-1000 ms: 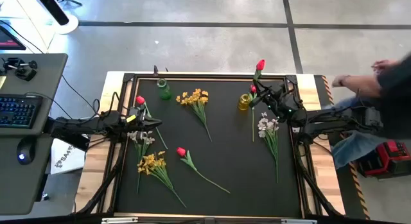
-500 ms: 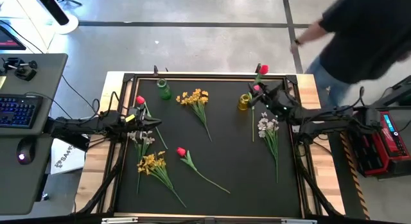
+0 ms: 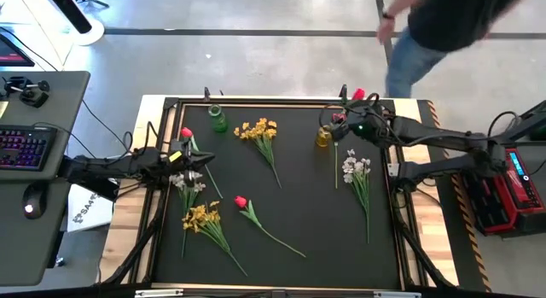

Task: Sort flowers into vase by color
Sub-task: Adjust the yellow vase

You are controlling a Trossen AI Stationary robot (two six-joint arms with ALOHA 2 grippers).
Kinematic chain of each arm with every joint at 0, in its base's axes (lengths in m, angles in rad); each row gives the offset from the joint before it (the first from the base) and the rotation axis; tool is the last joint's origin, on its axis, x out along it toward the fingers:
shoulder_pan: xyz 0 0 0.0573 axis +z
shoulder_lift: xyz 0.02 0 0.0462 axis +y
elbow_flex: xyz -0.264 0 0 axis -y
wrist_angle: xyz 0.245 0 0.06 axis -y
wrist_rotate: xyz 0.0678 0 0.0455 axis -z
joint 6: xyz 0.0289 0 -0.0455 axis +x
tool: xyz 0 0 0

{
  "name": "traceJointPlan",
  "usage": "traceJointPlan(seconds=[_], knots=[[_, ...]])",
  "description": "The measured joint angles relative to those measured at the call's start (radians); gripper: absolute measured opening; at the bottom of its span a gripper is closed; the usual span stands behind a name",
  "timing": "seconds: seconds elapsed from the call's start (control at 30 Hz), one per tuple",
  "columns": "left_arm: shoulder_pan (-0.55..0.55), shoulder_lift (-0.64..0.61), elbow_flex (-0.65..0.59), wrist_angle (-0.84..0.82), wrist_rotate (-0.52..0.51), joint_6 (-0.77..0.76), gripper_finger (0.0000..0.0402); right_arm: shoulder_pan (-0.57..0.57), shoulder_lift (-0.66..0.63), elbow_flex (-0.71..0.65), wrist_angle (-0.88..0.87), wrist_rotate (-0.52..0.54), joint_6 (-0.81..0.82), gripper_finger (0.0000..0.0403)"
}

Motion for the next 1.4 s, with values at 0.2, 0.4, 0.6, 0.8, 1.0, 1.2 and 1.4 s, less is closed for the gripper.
traceJointPlan(seconds=[0.2, 0.4, 0.6, 0.8, 1.0, 1.2, 1.4], knots=[[0.0, 0.082, 0.058, -0.028, -0.068, -0.007, 0.0, 0.146, 0.0, 0.086, -0.202, -0.003, 0.17, 0.0243], [-0.007, 0.257, 0.168, -0.032, -0.12, 0.001, 0.0, 0.332, 0.012, 0.042, -0.217, 0.026, 0.32, 0.0243], [-0.064, 0.51, 0.372, -0.191, -0.209, -0.002, 0.0, 0.475, 0.072, -0.024, -0.247, -0.001, 0.487, 0.0243], [-0.131, 0.755, 0.617, -0.506, -0.236, -0.156, 0.0, 0.605, 0.174, -0.128, -0.034, -0.142, 0.476, 0.0243], [-0.208, 0.954, 0.794, -0.914, -0.211, -0.478, 0.0, 0.671, 0.287, -0.251, 0.393, -0.307, 0.311, 0.0243], [-0.251, 1.047, 0.819, -1.172, -0.181, -0.868, 0.0001, 0.661, 0.378, -0.262, 0.532, -0.263, 0.193, 0.0243], [-0.253, 1.07, 0.735, -1.201, -0.204, -1.097, 0.0026, 0.66, 0.405, -0.262, 0.546, -0.227, 0.15, 0.0243]])
